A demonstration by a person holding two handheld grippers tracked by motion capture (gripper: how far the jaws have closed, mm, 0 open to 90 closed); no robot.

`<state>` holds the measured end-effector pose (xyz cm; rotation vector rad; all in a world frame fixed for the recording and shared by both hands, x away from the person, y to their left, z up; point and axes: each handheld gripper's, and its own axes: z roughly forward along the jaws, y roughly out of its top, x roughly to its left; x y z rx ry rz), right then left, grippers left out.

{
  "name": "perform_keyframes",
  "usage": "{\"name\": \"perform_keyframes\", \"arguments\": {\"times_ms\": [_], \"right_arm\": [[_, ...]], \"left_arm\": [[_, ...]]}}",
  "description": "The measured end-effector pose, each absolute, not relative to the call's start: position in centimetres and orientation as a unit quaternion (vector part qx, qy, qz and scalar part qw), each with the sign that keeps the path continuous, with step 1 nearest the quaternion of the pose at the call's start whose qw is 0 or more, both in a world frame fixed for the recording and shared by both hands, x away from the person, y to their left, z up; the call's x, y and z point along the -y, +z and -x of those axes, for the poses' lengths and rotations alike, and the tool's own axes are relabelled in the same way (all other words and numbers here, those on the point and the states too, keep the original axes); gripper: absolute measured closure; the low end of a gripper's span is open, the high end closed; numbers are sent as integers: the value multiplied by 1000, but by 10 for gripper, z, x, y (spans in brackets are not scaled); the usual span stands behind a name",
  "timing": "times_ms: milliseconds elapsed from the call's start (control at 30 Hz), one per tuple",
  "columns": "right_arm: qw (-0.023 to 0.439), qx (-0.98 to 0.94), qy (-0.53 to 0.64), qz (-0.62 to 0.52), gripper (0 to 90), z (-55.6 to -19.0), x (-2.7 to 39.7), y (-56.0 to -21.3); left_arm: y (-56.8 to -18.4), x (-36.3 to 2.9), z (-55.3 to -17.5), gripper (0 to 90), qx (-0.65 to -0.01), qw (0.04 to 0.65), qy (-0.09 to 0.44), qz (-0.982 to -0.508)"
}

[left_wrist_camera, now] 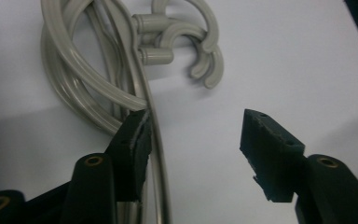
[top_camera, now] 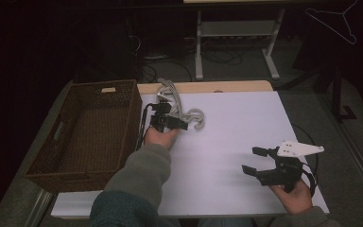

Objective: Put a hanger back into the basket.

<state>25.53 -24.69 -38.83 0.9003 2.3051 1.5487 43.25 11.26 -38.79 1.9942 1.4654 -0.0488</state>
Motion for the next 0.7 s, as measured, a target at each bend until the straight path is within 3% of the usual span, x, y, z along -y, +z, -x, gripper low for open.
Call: {"name": "perform_keyframes", "arguments": {"times_ms": [100,700], "right_arm": [[108,-784,530,-306,202,-256,247,-389],[104,-783,534,-302,203,-257,246,-389]], "left_arm": [[-392,-112,-437,495,-569,315,-17,-759],[-401,-109,-450,565,-588,264,-10,-764]]}}
